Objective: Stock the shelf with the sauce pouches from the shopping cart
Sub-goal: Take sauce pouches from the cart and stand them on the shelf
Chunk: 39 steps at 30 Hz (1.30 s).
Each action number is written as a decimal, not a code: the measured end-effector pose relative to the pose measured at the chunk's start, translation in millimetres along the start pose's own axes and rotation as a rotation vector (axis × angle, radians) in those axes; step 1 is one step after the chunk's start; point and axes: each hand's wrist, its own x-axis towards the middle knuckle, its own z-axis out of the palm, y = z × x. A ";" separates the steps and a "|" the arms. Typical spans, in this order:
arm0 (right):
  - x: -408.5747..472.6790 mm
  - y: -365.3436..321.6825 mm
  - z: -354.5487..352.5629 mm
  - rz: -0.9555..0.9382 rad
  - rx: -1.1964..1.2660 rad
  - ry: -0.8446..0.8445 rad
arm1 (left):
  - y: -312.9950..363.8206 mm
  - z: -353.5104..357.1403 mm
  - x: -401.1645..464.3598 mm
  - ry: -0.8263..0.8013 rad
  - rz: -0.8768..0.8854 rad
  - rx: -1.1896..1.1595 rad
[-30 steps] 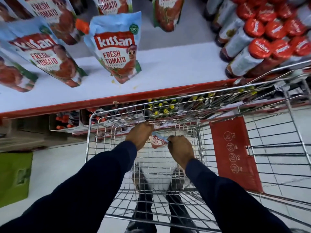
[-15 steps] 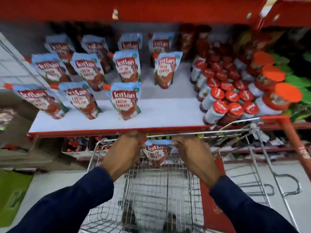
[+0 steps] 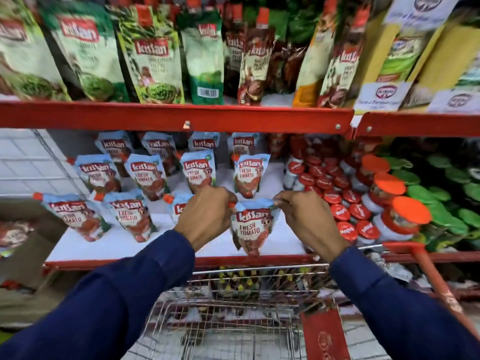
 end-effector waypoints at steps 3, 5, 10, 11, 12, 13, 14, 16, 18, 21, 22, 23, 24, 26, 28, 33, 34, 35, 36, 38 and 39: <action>15.9 9.5 11.3 0.007 0.013 -0.050 | -2.2 10.1 16.6 -0.016 -0.022 0.037; 25.0 15.2 19.2 0.014 0.011 -0.066 | -4.6 17.8 26.0 -0.022 -0.038 0.037; 37.7 23.4 32.9 0.049 0.048 -0.093 | -8.9 30.8 40.8 -0.049 -0.051 0.062; 39.1 23.8 34.7 0.057 0.055 -0.096 | -9.5 33.0 42.3 -0.048 -0.053 0.063; 40.6 24.5 36.6 0.060 0.058 -0.096 | -10.5 35.8 44.0 -0.048 -0.055 0.060; 41.9 25.4 38.4 0.054 0.055 -0.096 | -11.5 38.5 45.4 -0.050 -0.056 0.058; 42.8 26.0 40.0 0.046 0.046 -0.099 | -12.5 40.9 46.4 -0.051 -0.060 0.058; 43.5 26.9 42.5 0.041 0.038 -0.106 | -13.7 45.3 47.5 -0.053 -0.073 0.058; 44.2 27.9 44.6 0.055 0.062 -0.113 | -14.7 49.7 48.5 -0.049 -0.081 0.056; 45.1 27.8 46.7 0.070 0.074 -0.119 | -16.1 53.8 50.1 -0.042 -0.088 0.043; 45.5 27.7 47.2 0.069 0.067 -0.119 | -17.1 54.5 50.6 -0.041 -0.088 0.032; 45.6 28.1 47.9 0.066 0.062 -0.115 | -18.6 55.2 51.3 -0.036 -0.086 0.023; 45.5 27.9 47.8 0.068 0.063 -0.110 | -19.9 55.3 51.6 -0.029 -0.082 0.019; 44.9 27.3 47.7 0.065 0.064 -0.103 | -21.7 56.0 51.9 -0.020 -0.077 0.007; 44.6 26.8 47.8 0.055 0.067 -0.096 | -23.7 57.4 52.1 -0.027 -0.077 -0.013; 43.8 26.1 48.4 0.071 0.081 -0.107 | -24.3 59.2 51.1 -0.030 -0.076 0.023; 43.6 25.1 47.5 0.080 0.090 -0.109 | -23.5 58.1 50.5 -0.022 -0.075 0.031; 44.1 26.0 47.6 0.084 0.107 -0.105 | -23.7 58.0 50.5 -0.013 -0.065 0.035; 44.0 25.4 46.6 0.089 0.112 -0.105 | -22.1 56.4 49.5 -0.013 -0.056 0.043; 41.4 26.2 46.2 0.092 0.122 -0.105 | -19.6 54.2 47.1 -0.019 -0.042 0.060; 40.7 26.8 46.8 0.090 0.123 -0.105 | -19.3 53.8 46.3 -0.017 -0.039 0.070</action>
